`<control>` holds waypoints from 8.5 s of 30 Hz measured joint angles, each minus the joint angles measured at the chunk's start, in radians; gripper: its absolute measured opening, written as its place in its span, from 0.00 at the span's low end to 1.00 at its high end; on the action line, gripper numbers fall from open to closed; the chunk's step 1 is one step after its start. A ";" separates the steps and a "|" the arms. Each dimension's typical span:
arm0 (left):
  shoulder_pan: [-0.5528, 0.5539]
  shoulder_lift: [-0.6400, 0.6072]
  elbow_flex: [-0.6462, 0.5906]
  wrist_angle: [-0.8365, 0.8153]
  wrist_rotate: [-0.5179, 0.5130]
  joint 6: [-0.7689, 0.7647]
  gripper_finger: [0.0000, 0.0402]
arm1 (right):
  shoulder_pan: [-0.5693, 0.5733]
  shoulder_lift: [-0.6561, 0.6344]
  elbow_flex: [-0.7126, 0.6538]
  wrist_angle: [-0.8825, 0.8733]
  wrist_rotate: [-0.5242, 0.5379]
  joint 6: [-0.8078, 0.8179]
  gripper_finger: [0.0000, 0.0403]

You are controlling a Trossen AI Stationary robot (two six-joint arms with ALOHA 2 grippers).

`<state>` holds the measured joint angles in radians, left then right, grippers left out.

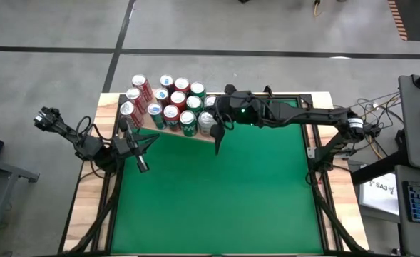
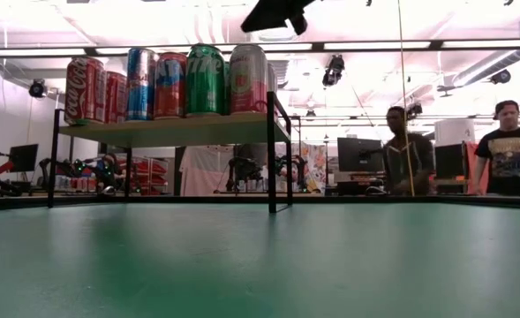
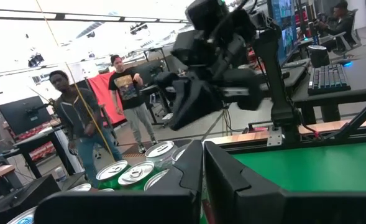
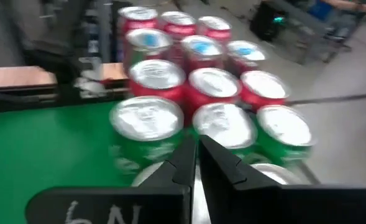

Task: Place canned beverage on shelf
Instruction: Put the green soda can on the shelf aligned with the other green soda can, then return to Home Position

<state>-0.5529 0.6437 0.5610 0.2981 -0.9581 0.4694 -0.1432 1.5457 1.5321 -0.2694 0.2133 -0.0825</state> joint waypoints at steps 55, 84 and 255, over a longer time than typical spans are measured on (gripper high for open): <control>0.000 0.000 0.000 0.000 0.000 -0.019 0.00 | -0.370 -0.036 -0.460 0.619 -0.526 0.083 0.03; -0.046 -0.029 0.000 0.002 -0.037 -0.104 0.00 | -0.229 -0.276 -0.466 0.481 -0.407 -0.007 0.03; 0.010 -0.601 -0.552 -0.224 0.288 -0.460 0.00 | -0.106 -1.517 -1.522 0.283 -0.220 0.072 0.03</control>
<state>-0.5430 0.0425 0.0093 0.0746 -0.6697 0.0093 -0.2497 0.0288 0.0105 0.0132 -0.0063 -0.0105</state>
